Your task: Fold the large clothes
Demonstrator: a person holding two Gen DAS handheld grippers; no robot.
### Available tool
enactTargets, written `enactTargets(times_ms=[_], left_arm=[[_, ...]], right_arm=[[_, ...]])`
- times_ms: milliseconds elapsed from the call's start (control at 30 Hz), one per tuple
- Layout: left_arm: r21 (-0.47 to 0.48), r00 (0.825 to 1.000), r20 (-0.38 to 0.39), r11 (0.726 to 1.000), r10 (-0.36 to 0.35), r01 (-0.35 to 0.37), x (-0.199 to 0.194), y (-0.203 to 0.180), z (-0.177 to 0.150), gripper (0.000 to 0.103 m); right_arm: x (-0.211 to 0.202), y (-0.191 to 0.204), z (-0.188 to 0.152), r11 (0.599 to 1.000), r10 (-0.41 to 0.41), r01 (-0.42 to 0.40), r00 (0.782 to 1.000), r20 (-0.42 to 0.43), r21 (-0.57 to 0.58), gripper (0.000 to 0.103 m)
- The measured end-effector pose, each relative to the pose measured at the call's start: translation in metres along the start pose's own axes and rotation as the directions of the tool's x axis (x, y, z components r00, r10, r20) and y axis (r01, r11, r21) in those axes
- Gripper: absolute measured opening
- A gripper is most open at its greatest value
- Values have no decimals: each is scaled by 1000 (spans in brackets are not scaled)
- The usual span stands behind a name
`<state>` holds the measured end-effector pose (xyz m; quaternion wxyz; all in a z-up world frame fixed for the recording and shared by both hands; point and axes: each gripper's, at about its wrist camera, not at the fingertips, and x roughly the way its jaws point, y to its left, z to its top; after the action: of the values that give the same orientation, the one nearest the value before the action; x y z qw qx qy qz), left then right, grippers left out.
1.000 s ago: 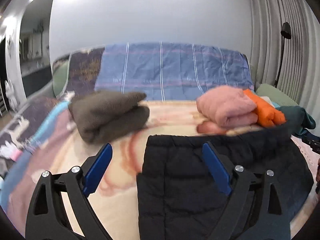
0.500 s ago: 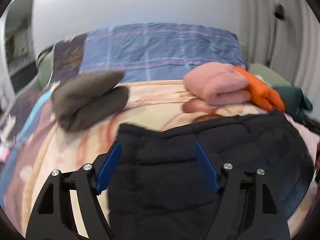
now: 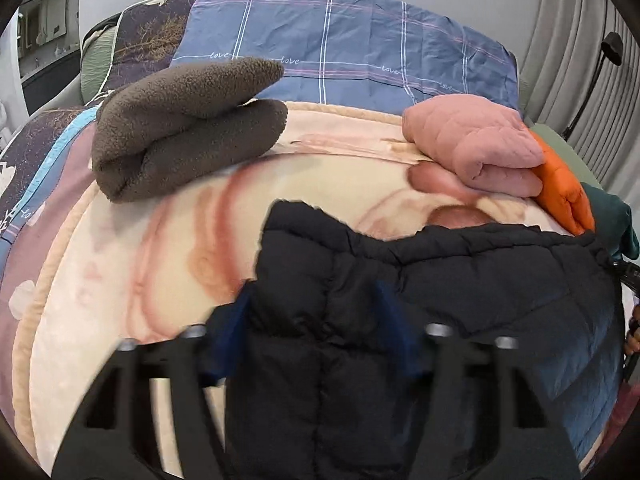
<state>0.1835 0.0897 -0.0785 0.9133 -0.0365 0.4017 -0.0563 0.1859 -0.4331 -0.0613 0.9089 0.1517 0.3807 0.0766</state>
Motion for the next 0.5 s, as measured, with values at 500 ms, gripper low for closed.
enactTargets(times_ms=[500], left_arm=[[-2,988,104,994,111,-112,-31,-7,0,57]], right_arm=[[-55,42,-12,974,-189,209,964,189,-92,41]])
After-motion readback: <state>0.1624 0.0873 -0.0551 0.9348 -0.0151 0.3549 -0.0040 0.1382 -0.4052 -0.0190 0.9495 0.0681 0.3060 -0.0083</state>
